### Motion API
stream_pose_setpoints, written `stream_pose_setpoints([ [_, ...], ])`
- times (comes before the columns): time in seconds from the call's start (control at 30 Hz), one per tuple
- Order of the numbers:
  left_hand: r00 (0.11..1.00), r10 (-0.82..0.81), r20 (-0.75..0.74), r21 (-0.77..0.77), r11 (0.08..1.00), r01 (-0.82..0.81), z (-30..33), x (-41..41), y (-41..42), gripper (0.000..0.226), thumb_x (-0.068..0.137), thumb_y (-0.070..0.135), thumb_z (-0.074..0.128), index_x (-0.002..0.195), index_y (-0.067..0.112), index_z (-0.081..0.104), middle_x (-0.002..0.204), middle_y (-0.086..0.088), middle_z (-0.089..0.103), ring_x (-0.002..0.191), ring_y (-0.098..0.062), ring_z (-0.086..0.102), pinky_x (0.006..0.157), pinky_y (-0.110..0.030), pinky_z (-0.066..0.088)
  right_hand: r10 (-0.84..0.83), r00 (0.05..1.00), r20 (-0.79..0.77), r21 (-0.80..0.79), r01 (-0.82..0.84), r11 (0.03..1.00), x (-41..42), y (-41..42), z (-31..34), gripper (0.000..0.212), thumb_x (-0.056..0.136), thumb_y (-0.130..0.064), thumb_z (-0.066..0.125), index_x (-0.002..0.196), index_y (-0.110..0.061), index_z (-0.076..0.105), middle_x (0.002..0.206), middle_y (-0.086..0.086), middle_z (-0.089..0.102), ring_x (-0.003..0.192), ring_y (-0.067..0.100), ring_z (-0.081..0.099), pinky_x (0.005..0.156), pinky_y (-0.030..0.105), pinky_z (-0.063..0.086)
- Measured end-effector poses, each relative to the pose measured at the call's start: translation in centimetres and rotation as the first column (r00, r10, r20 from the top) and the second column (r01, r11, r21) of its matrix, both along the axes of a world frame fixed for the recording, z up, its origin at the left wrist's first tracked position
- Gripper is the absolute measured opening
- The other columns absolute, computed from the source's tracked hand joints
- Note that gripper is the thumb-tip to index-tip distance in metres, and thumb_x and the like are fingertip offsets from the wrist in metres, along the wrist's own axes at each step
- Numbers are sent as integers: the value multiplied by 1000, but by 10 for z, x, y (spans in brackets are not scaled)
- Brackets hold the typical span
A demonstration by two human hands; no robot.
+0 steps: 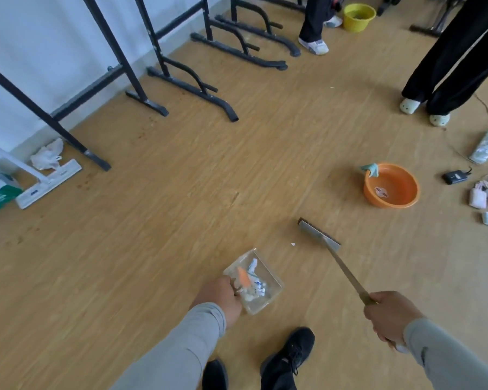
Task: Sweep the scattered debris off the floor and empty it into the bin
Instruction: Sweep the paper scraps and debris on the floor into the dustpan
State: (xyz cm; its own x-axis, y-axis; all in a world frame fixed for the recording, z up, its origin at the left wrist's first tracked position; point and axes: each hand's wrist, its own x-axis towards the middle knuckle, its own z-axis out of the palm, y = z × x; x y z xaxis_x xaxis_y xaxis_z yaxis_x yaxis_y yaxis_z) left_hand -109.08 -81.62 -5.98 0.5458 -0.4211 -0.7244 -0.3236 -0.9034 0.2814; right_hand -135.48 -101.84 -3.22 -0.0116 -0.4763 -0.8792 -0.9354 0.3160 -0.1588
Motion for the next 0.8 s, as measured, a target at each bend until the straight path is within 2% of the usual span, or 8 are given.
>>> stream_pose_setpoints([
  [0.1, 1000, 1, 27, 8, 1000, -1, 2, 5, -18, 10, 96, 33, 51, 92, 24, 55, 85, 5, 59, 81, -21, 63, 67, -29, 48, 120, 992, -35, 34, -119, 992, 1, 4, -13, 18, 96, -10, 46, 97, -4, 64, 59, 7, 51, 46, 23, 45, 45, 25, 33],
  [0.17, 1000, -16, 26, 19, 1000, 15, 4, 6, -25, 12, 97, 33, 50, 96, 23, 57, 91, 0, 61, 88, -24, 67, 69, -30, 48, 292, 956, -34, 24, -291, 956, -4, 9, -5, 16, 92, -16, 53, 99, -12, 67, 69, 1, 64, 56, 18, 60, 51, 22, 42],
  [0.23, 999, -27, 24, 27, 999, 27, 3, 7, -28, 14, 97, 32, 51, 102, 23, 60, 95, 0, 63, 92, -24, 67, 70, -30, 48, 393, 920, 3, 67, -392, 917, -17, 6, 14, 16, 89, -19, 60, 102, -19, 69, 73, -5, 66, 61, 9, 63, 55, 15, 42],
  [0.33, 999, -26, 31, 13, 1000, 26, -1, 7, -27, 8, 97, 31, 52, 95, 24, 56, 85, 5, 58, 80, -20, 62, 66, -29, 49, 301, 952, 62, 130, -306, 943, -48, -21, 52, 24, 84, -8, 68, 105, -16, 75, 60, -1, 69, 52, 13, 64, 53, 17, 40],
  [0.43, 1000, -11, 25, 2, 1000, 11, -1, 7, -22, 10, 97, 32, 54, 101, 24, 59, 89, 6, 61, 78, -17, 63, 60, -25, 45, 209, 973, 93, 115, -219, 969, -78, -37, 77, 31, 80, 1, 76, 109, -8, 78, 56, 1, 71, 44, 8, 64, 48, 13, 41],
  [0.6, 1000, -7, -1, 13, 1000, 7, 3, 7, -19, 21, 97, 32, 54, 114, 23, 62, 102, 2, 67, 88, -22, 68, 72, -32, 54, 56, 995, 78, 102, -63, 993, -48, -11, 75, 26, 94, -10, 63, 115, -26, 67, 58, 12, 62, 44, 18, 47, 42, 22, 31],
  [0.7, 999, -13, 30, 14, 1000, 13, 0, 7, -20, 9, 97, 32, 56, 102, 25, 59, 90, 4, 60, 83, -23, 64, 68, -30, 49, 118, 993, 22, 59, -119, 991, -23, 5, 37, 31, 96, -11, 53, 122, -23, 62, 56, 8, 54, 42, 19, 41, 41, 23, 30],
  [0.8, 999, -10, 43, 5, 1000, 10, -3, 8, -20, 8, 97, 32, 57, 101, 25, 60, 96, 4, 65, 88, -23, 67, 73, -31, 53, 297, 954, 34, 44, -299, 953, -10, 21, 17, 35, 91, -11, 52, 122, -5, 66, 68, 10, 62, 47, 19, 56, 42, 28, 48],
])
